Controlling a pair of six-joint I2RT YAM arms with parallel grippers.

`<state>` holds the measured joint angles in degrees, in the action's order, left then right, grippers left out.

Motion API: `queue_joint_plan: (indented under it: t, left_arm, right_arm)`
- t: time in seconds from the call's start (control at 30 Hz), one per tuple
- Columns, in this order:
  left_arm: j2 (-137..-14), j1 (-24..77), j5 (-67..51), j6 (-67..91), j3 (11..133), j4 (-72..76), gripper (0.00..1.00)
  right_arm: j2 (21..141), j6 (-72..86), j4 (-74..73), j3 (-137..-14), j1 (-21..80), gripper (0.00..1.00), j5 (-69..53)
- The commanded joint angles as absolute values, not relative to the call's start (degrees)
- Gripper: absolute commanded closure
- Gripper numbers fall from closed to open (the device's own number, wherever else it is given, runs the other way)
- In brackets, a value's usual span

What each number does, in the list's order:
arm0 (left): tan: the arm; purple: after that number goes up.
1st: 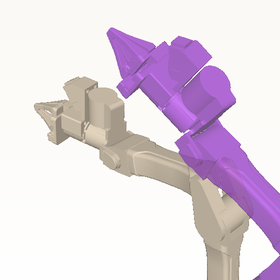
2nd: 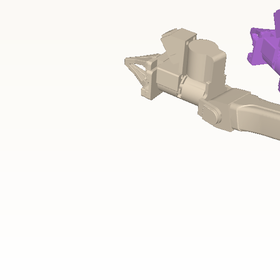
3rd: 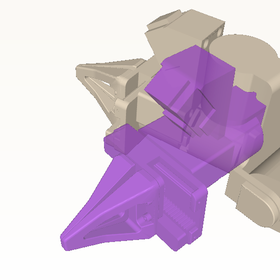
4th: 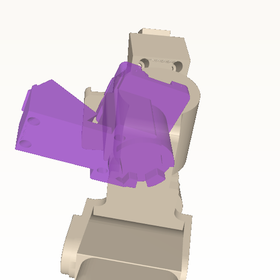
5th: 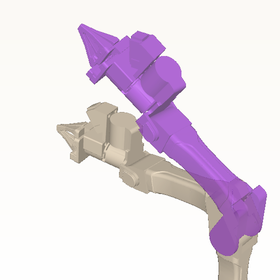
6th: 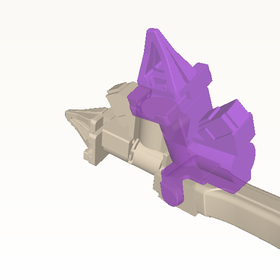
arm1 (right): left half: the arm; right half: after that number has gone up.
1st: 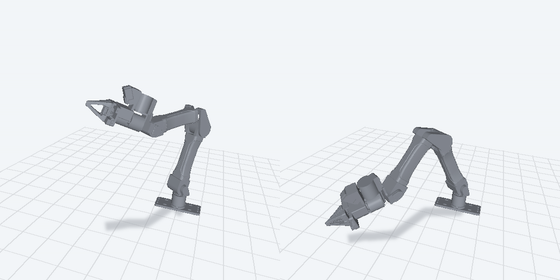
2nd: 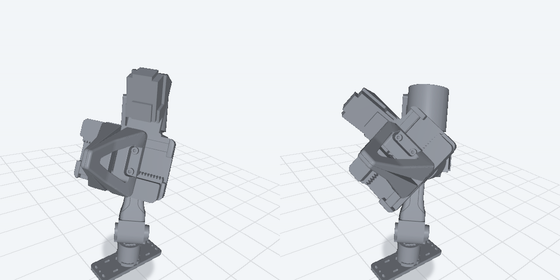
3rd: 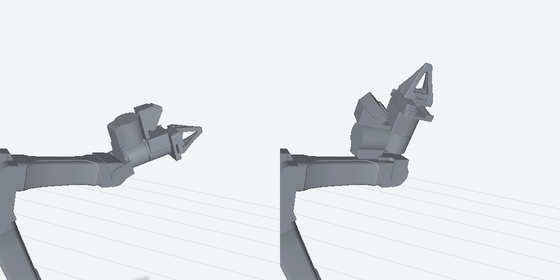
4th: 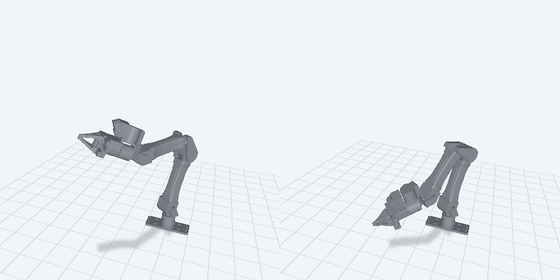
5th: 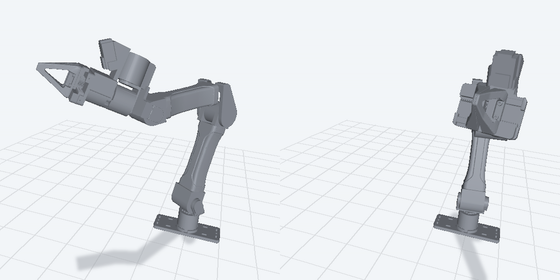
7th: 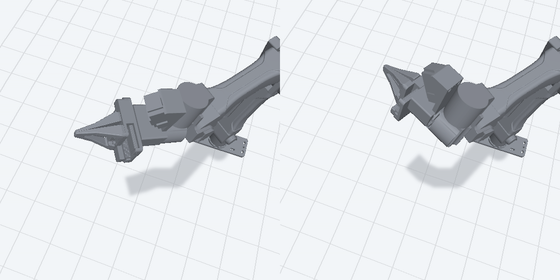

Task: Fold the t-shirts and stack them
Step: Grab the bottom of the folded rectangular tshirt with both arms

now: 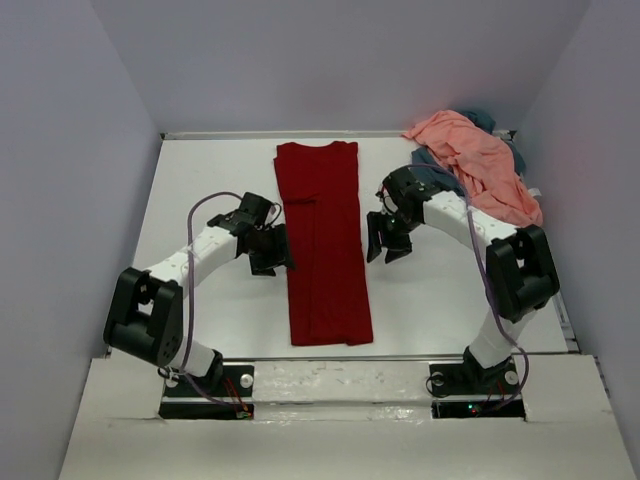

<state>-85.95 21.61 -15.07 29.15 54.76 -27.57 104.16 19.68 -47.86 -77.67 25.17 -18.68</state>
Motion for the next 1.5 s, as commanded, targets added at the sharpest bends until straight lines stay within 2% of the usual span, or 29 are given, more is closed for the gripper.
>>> queue_joint_plan:
  t: [0.0, 0.2, 0.5, 0.67, 1.1, 1.47]
  left_arm:
    - [-80.78, 25.57, -16.96, 32.95, 51.16, -30.58, 0.34]
    - [-76.47, 37.23, -16.43, 42.78, 44.14, -28.66, 0.34]
    - [-71.90, 45.79, -15.21, 51.41, 35.95, -25.58, 0.34]
    - [-70.22, 46.67, -13.71, 52.91, 34.63, -26.10, 0.34]
    - [-75.15, 46.76, -11.08, 49.75, 38.06, -29.26, 0.34]
    - [-70.14, 45.79, -9.76, 50.63, 36.30, -33.13, 0.34]
  right_arm:
    - [96.60, 21.00, -50.01, -72.87, 28.73, 0.41, -16.52]
    - [89.22, 29.34, -48.08, -64.09, 38.12, 0.44, -16.17]
    - [84.82, 37.35, -41.84, -52.74, 45.26, 0.47, -16.61]
    - [84.46, 38.23, -40.43, -50.80, 46.58, 0.48, -15.91]
    - [89.12, 36.91, -38.32, -51.42, 46.58, 0.49, -18.90]
    - [83.33, 39.63, -35.86, -46.59, 44.83, 0.49, -22.94]
